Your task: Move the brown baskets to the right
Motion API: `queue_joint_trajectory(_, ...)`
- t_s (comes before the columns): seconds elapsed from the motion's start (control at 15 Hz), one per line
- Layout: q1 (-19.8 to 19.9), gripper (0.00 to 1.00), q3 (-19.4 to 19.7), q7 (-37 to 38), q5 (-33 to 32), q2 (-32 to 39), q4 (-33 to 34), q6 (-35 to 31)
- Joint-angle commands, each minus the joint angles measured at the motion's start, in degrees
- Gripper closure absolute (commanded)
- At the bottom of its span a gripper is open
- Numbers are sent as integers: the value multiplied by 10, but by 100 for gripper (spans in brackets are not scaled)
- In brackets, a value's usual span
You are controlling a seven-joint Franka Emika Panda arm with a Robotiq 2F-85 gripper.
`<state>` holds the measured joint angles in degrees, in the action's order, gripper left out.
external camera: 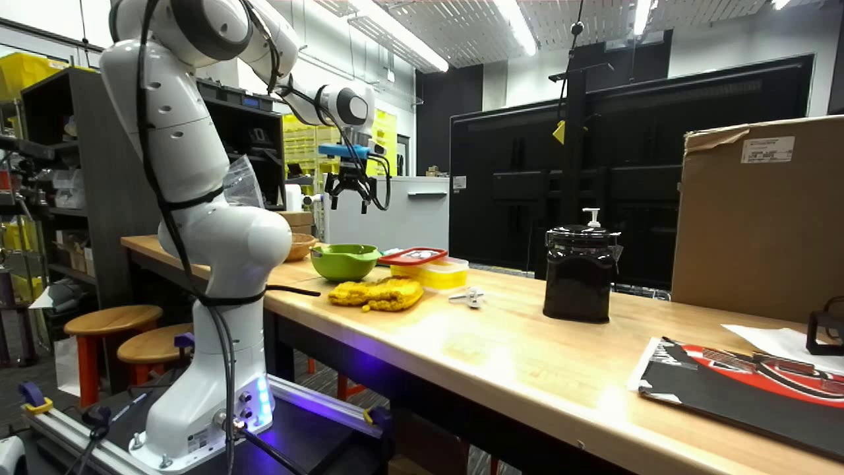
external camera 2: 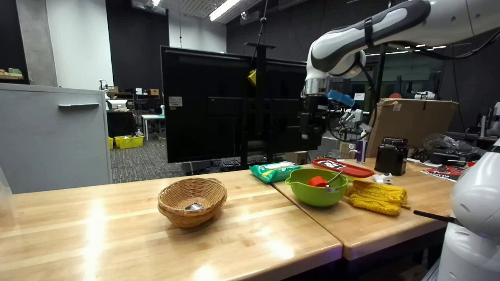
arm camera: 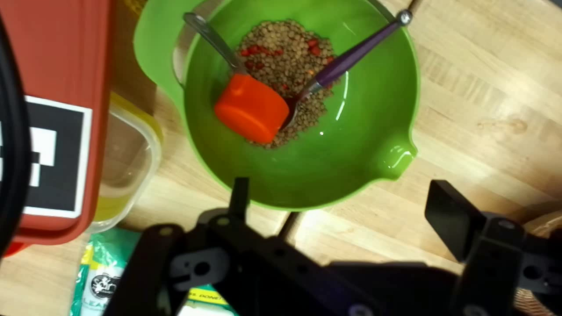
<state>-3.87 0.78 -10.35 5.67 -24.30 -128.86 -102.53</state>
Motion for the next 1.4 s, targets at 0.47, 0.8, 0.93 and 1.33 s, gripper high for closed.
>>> queue_joint_trajectory(0.47,-11,0,-43,74,6,60,40,-17)
queue_joint_trajectory(0.8,-12,0,-55,112,7,71,47,-27)
queue_joint_trajectory(0.93,-16,0,-67,150,12,86,62,-20)
queue_joint_trajectory(1.33,-36,0,-111,245,23,138,98,-43)
